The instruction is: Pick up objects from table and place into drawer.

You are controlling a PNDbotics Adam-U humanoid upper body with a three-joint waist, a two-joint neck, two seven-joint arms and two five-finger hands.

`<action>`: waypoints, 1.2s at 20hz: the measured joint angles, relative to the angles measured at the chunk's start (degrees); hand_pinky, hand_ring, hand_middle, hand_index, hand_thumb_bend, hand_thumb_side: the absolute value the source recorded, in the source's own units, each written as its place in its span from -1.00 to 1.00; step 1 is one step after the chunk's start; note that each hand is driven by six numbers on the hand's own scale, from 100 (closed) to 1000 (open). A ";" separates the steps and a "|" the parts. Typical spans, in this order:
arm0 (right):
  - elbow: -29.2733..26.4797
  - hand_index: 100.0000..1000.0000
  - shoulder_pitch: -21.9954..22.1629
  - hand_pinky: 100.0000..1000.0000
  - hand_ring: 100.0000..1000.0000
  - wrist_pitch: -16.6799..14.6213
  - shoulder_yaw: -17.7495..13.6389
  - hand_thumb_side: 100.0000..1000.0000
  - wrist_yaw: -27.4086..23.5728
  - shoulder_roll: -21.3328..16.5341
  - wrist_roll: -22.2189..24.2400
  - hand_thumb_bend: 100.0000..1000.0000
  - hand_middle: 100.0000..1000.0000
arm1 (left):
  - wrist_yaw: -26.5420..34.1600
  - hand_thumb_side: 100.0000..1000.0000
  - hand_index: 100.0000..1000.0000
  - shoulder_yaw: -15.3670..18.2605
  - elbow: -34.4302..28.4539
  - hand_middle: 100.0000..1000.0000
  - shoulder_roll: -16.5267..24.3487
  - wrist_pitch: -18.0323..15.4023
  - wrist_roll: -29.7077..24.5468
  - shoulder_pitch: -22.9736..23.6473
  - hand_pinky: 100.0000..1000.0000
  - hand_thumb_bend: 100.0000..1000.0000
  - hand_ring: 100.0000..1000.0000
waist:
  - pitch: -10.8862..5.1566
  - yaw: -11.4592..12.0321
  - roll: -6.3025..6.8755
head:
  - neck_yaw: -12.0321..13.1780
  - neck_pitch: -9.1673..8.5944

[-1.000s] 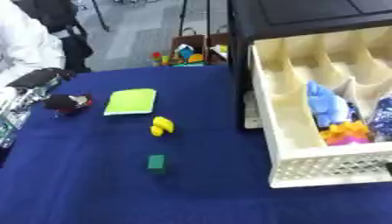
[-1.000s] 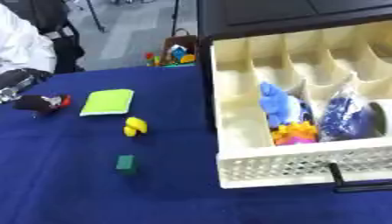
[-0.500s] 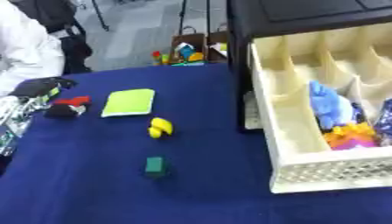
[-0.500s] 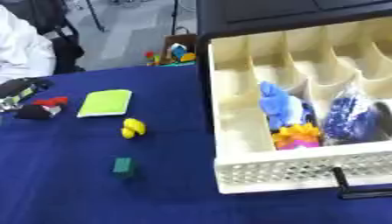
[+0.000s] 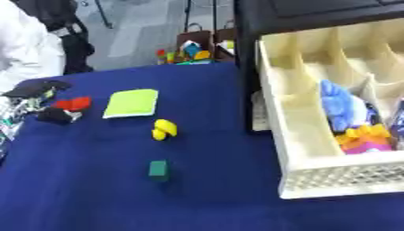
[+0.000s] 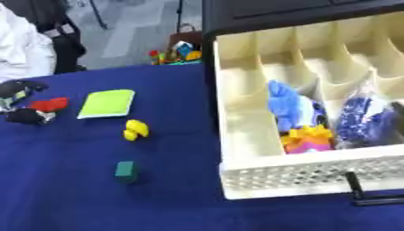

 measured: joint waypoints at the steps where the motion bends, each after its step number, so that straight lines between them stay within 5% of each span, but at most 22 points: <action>1: 0.00 0.49 0.00 0.05 0.17 0.00 0.00 1.00 0.00 -0.01 0.00 -1.00 0.06 | -0.25 0.16 1.00 0.05 0.00 0.80 0.11 0.15 -0.15 0.00 0.44 -0.56 0.76 | 0.03 -0.05 0.00 | 0.08 -0.02; 24: 0.00 0.49 -0.78 0.06 0.18 0.13 0.01 1.00 0.00 -0.84 -0.13 -1.00 0.05 | -4.33 0.20 0.92 1.84 1.11 0.76 1.34 2.71 -5.79 0.35 0.44 -1.00 0.77 | 2.48 -1.93 1.21 | 2.46 -2.51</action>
